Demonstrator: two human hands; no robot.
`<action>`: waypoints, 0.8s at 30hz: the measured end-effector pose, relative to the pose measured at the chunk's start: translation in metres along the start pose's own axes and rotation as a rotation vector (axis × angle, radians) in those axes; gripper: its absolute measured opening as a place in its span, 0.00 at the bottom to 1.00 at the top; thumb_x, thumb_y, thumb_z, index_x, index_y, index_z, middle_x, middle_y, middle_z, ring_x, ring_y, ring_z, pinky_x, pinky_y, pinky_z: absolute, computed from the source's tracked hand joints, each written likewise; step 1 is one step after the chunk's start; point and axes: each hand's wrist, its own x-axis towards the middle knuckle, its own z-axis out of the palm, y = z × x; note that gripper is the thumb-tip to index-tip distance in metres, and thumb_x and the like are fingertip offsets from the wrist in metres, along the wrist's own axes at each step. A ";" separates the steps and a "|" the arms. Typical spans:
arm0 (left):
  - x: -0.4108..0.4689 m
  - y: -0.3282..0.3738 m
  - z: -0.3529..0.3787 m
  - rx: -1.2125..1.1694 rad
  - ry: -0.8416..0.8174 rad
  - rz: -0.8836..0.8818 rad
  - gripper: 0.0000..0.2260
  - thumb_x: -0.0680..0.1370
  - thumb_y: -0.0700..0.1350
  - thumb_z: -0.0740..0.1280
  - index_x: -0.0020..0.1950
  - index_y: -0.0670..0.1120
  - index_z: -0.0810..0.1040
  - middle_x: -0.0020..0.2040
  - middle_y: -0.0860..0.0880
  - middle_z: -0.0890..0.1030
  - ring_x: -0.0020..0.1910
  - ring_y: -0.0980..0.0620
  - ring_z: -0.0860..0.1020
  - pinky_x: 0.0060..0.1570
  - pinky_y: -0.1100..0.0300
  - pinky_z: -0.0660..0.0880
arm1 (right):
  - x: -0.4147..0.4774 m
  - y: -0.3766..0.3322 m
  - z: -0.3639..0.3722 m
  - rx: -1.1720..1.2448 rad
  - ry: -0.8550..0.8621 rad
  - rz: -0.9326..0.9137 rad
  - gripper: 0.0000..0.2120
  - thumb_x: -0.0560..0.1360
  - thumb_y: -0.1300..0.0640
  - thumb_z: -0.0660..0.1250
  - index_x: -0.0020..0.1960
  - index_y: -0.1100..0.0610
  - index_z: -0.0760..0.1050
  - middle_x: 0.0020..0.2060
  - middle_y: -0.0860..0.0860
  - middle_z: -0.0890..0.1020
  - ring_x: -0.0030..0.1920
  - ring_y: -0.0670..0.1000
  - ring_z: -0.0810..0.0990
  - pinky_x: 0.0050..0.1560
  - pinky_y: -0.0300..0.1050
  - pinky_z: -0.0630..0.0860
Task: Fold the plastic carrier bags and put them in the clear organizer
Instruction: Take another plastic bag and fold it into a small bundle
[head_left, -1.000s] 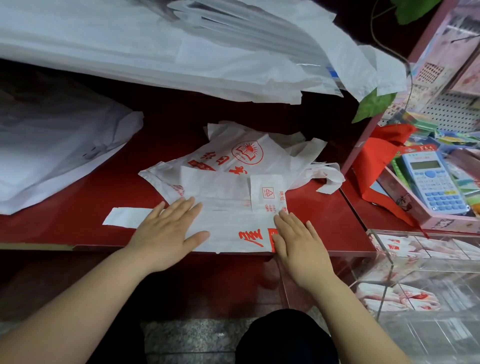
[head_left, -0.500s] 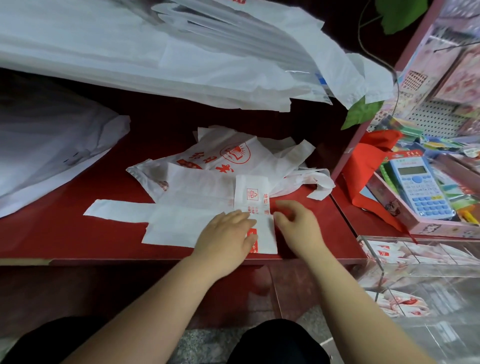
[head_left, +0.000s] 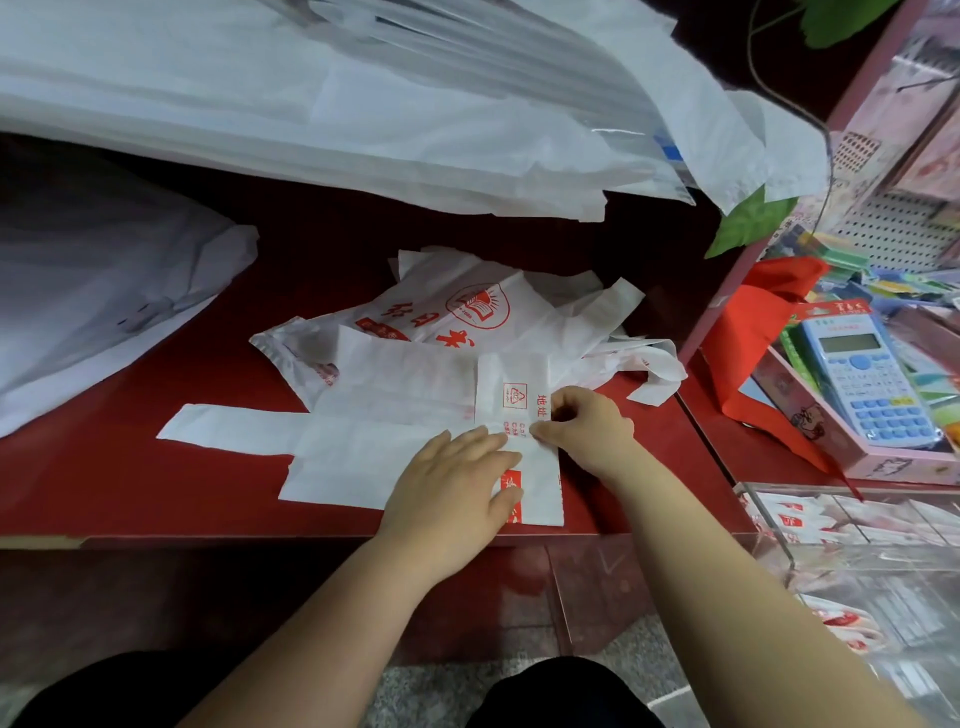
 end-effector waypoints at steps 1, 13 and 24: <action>0.000 0.000 0.000 0.002 0.006 -0.001 0.19 0.82 0.53 0.50 0.74 0.55 0.60 0.76 0.58 0.55 0.74 0.59 0.48 0.70 0.61 0.40 | -0.002 0.000 0.002 -0.003 0.034 -0.032 0.10 0.71 0.55 0.68 0.35 0.49 0.69 0.45 0.46 0.78 0.54 0.53 0.73 0.52 0.45 0.59; -0.007 -0.005 0.015 0.045 0.363 0.049 0.13 0.69 0.55 0.68 0.39 0.46 0.83 0.39 0.50 0.82 0.40 0.49 0.80 0.41 0.58 0.77 | -0.022 0.025 0.008 0.115 0.102 -0.366 0.16 0.69 0.69 0.67 0.33 0.48 0.71 0.38 0.38 0.74 0.51 0.49 0.72 0.61 0.52 0.65; -0.039 -0.011 0.019 0.040 0.705 0.116 0.12 0.70 0.51 0.65 0.50 0.48 0.75 0.48 0.49 0.75 0.48 0.50 0.70 0.49 0.57 0.64 | -0.026 0.031 0.017 -0.041 0.256 -0.598 0.07 0.61 0.69 0.61 0.30 0.61 0.76 0.35 0.55 0.81 0.39 0.54 0.78 0.45 0.38 0.70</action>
